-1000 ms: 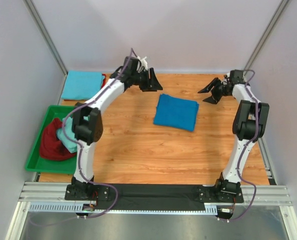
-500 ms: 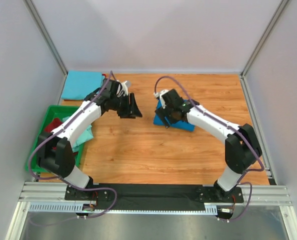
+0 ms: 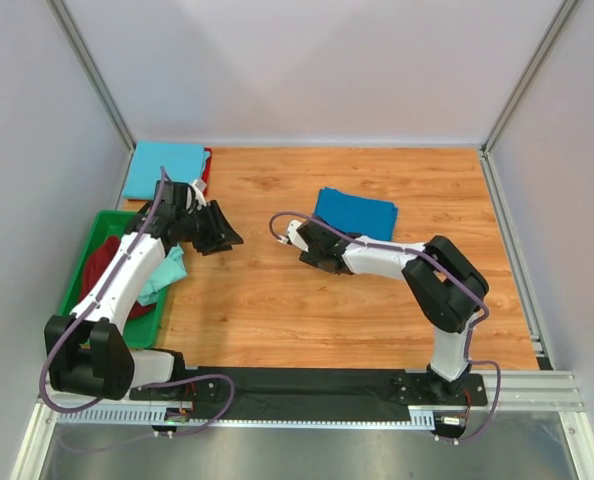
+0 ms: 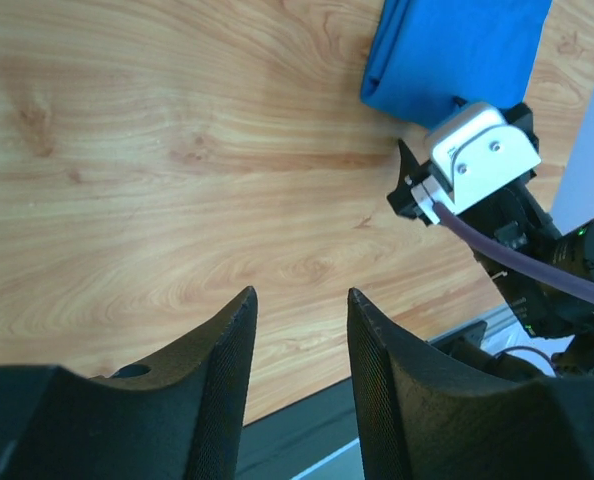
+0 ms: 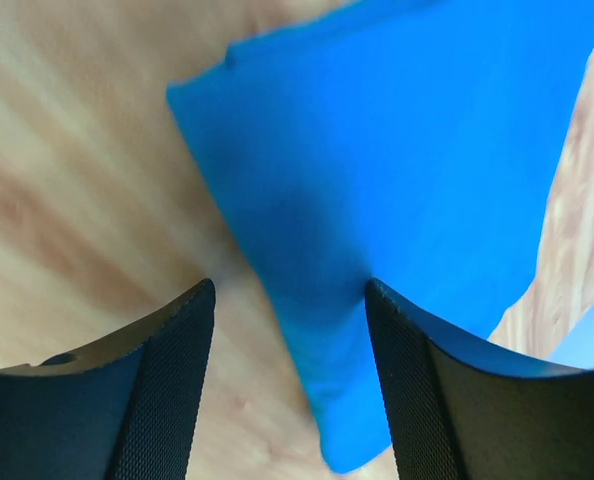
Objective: Fold and stack the t-shirts
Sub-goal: Fold the tshirt, then neatly place the folded tshirt to the corner
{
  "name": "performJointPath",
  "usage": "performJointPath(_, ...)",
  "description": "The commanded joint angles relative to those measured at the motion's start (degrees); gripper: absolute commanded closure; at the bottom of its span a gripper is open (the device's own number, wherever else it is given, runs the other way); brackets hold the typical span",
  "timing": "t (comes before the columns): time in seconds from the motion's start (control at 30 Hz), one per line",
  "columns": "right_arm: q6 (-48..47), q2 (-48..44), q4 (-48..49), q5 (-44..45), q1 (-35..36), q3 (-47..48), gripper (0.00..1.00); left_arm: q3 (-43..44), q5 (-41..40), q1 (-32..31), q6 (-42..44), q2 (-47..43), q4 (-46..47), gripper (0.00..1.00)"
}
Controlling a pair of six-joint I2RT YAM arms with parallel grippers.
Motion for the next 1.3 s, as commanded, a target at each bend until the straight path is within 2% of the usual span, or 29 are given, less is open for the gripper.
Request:
performJointPath(0.0, -4.4, 3.5, 7.0, 2.9, 0.3, 4.0, 0.37, -1.8, 2.2, 1.6, -2.2, -2.3, 0.9, 0.51)
performJointPath(0.13, -6.1, 5.8, 9.1, 2.0, 0.3, 5.1, 0.42, -1.9, 4.8, 3.9, -2.8, -2.1, 0.9, 0.51)
performJointPath(0.17, -6.5, 6.6, 9.2, 1.6, 0.3, 5.6, 0.53, -1.8, 5.8, 4.0, -2.9, -1.9, 1.0, 0.5)
performJointPath(0.2, -6.5, 6.9, 8.9, 1.6, 0.3, 6.2, 0.59, -1.4, 6.4, 4.1, -2.9, -1.3, 1.3, 0.49)
performJointPath(0.23, -6.5, 7.1, 8.5, 1.4, 0.3, 7.3, 0.72, -1.3, 7.7, 4.2, -2.9, -1.0, 2.1, 0.47)
performJointPath(0.37, -5.7, 5.1, 7.7, -0.4, 0.3, 6.4, 0.94, -1.4, 13.0, 4.2, -5.3, 1.8, 8.0, 0.15)
performJointPath(0.43, -5.1, 2.3, 7.7, -2.3, 0.3, 5.2, 0.99, -1.4, 16.0, 4.2, -7.9, 5.3, 12.4, 0.13)
performJointPath(0.5, -4.5, 0.1, 8.6, -3.2, 0.2, 2.9, 1.0, -2.6, 18.2, 4.2, -12.8, 9.0, 17.2, 0.12)
performJointPath(0.6, -1.6, -6.4, 8.2, -5.9, 0.0, -0.1, 1.0, -4.1, 20.7, 2.6, -20.7, 14.3, 31.1, 0.08)
performJointPath(0.8, 0.5, -15.3, 8.4, -11.2, -0.3, -7.0, 1.0, 1.2, 17.6, -6.7, -29.4, 27.4, 44.8, 0.05)
performJointPath(1.0, 3.4, -19.7, 8.3, -13.4, -1.3, -9.6, 1.0, 3.4, 16.3, -11.2, -42.5, 39.6, 56.3, 0.02)
performJointPath(1.1, 5.3, -20.6, 8.8, -14.5, -1.8, -10.2, 0.99, 5.2, 15.5, -12.8, -44.3, 42.7, 55.0, 0.0)
performJointPath(1.17, 6.0, -20.7, 9.6, -14.7, -2.0, -10.1, 1.0, 7.0, 15.1, -13.6, -42.7, 43.3, 50.8, 0.0)
performJointPath(1.2, 6.5, -20.5, 9.7, -14.8, -2.0, -9.9, 1.0, 7.7, 14.3, -13.8, -42.1, 43.4, 45.4, 0.0)
performJointPath(1.27, 6.8, -20.6, 10.2, -15.1, -2.0, -9.6, 1.0, 7.9, 13.2, -14.2, -42.7, 43.5, 43.7, 0.0)
